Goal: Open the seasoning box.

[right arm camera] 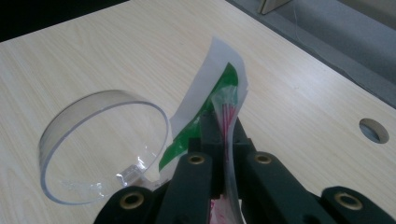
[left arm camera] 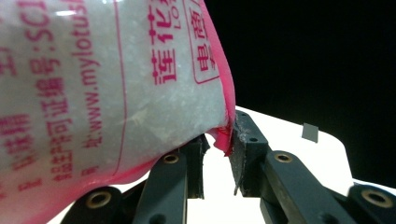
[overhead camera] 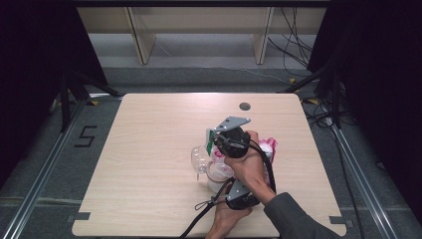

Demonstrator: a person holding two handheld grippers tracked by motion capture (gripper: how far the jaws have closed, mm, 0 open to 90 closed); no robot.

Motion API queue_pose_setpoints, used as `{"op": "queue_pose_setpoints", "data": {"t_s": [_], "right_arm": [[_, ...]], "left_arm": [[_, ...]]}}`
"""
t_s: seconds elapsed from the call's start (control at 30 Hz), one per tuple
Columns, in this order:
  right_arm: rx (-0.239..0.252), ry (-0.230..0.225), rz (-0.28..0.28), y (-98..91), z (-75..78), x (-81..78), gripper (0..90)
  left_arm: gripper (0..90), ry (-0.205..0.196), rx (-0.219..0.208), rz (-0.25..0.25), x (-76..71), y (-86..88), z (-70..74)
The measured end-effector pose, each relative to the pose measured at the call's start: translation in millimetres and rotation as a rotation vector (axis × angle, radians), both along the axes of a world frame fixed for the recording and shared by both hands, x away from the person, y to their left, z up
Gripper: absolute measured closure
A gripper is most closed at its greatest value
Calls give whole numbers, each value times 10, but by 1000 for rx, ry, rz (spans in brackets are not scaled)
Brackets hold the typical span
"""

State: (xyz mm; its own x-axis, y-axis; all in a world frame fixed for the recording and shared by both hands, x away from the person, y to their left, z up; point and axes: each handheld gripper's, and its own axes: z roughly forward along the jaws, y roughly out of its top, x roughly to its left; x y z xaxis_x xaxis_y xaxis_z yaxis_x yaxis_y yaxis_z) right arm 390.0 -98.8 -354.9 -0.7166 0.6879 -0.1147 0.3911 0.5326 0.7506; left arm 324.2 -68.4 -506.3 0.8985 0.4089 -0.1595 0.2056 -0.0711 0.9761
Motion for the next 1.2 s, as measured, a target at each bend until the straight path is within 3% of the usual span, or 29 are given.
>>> {"op": "queue_pose_setpoints", "data": {"t_s": [0.27, 0.33, 0.47, 0.5, 0.57, 0.6, 0.63, 0.77, 0.9, 1.0, 1.03, 1.13, 1.17, 1.2], "right_arm": [[1, 1, -4, 1, -18, 26, 900], [16, 24, -21, 0, 4, 7, 900], [3, 7, -6, 1, -13, 18, 900], [13, 5, -18, 1, -8, 10, 900], [12, 6, -10, -12, 20, 3, 900], [19, -13, -9, -11, 17, 9, 900], [18, 9, -22, -18, 37, -3, 900], [19, 8, -21, -21, 47, -3, 900], [12, -15, -8, -26, 58, -6, 900], [20, -21, -7, -31, 74, -24, 900], [23, -35, -17, -28, 77, -29, 900], [17, -32, -4, -35, 119, -53, 900], [20, -41, -7, -37, 128, -55, 900], [14, -49, 2, -41, 140, -54, 900]], "left_arm": [[760, 0, -1, -1, 0, 2, 6], [760, -2, -5, 4, 3, 7, 11], [760, -1, 9, -1, 13, 4, -2], [761, 14, -22, -7, 0, -14, -7], [763, 24, -29, -9, 12, -13, -21], [764, 44, -63, 3, 8, -36, -27], [765, 45, -64, 2, 12, -37, -28], [765, 42, -63, 2, 15, -37, -24], [765, 38, -63, 1, 22, -44, -29], [768, 46, -79, 8, 26, -56, -26], [768, 55, -106, 14, 19, -74, -22], [769, 49, -114, 16, 19, -83, -8], [770, 12, -43, 12, 52, -38, -7], [770, -2, -21, 9, 66, -20, -7]]}}
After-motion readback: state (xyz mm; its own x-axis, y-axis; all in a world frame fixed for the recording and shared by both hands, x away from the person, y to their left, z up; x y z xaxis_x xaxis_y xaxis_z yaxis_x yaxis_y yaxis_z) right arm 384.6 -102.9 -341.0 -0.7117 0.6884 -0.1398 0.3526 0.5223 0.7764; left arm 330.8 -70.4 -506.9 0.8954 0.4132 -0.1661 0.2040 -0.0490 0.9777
